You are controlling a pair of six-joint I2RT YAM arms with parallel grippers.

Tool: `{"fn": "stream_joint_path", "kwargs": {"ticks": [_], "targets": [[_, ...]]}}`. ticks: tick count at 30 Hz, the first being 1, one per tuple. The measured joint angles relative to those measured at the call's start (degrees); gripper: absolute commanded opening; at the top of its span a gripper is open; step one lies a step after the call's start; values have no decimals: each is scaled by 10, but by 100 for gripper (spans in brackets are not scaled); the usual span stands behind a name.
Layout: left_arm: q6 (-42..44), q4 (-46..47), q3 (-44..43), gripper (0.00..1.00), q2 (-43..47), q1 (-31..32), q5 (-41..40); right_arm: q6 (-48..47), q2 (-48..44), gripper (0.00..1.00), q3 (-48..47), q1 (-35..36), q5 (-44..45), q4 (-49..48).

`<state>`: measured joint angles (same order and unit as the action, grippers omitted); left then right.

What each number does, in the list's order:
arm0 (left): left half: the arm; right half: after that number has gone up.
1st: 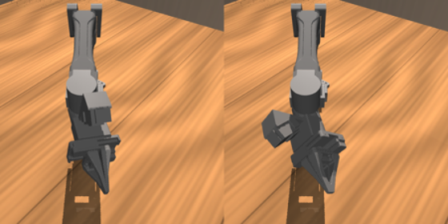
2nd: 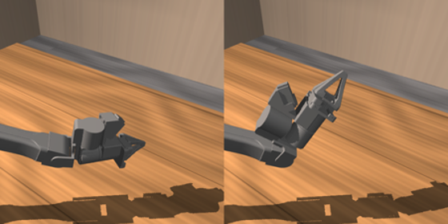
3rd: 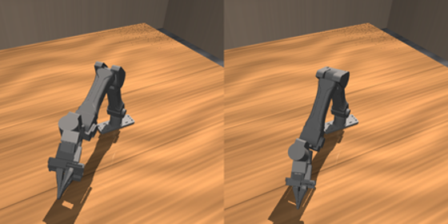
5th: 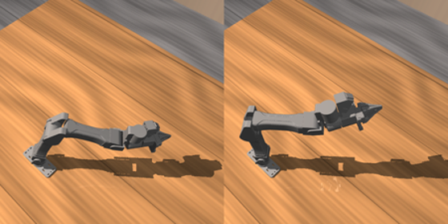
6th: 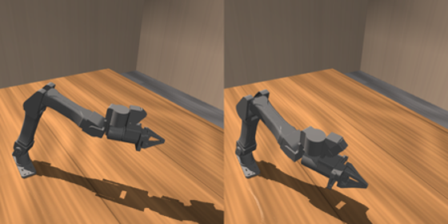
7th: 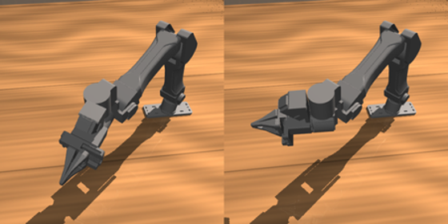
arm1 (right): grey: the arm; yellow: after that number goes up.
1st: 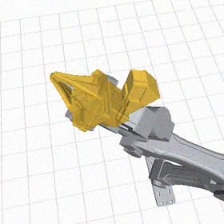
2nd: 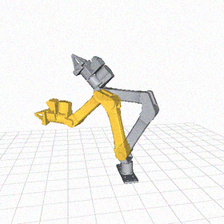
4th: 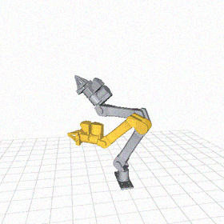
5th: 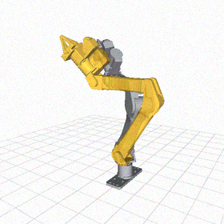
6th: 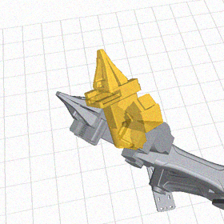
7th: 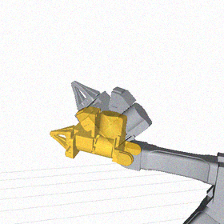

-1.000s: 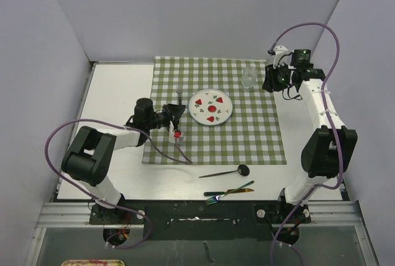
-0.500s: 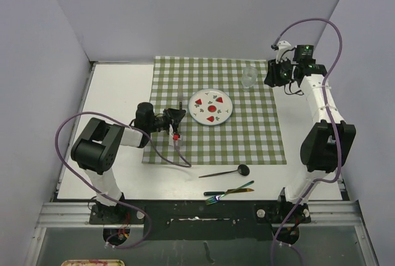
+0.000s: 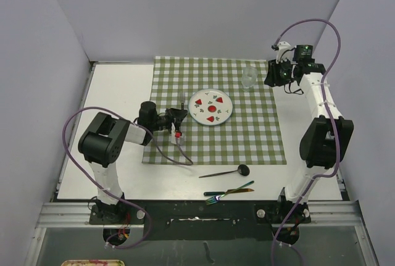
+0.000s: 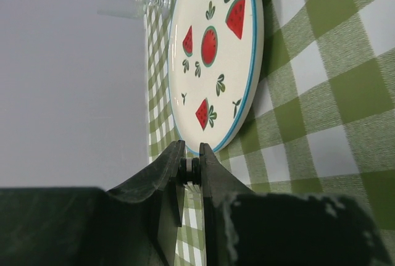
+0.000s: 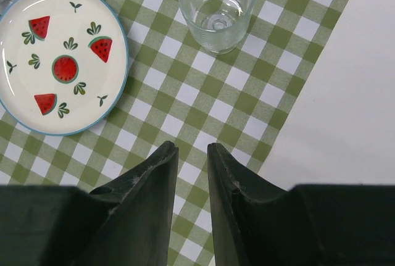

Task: Set the dinner table for one person
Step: Place the fork on the napkin.

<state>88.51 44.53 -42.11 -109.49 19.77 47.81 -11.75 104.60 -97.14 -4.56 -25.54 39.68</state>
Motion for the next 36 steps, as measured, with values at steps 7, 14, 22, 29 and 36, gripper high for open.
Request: {"fn": "stream_joint_path", "kwargs": {"ticks": [7, 14, 22, 29, 36], "targets": [[-9, 8, -40, 0, -26, 0, -9, 0, 14, 27, -3, -4, -1, 0], [-7, 18, -47, 0, -52, 0, -9, 0, 28, 27, -12, -4, -7, 1], [-4, 35, -49, 0, -65, 0, -9, 0, 50, 27, -26, -4, -11, 4], [-2, 50, -51, 0, -76, -4, -6, 0, 50, 27, -28, -4, -12, 5], [2, 57, -46, 0, -77, -13, 0, 3, 72, 27, -41, -4, -21, 6]]}}
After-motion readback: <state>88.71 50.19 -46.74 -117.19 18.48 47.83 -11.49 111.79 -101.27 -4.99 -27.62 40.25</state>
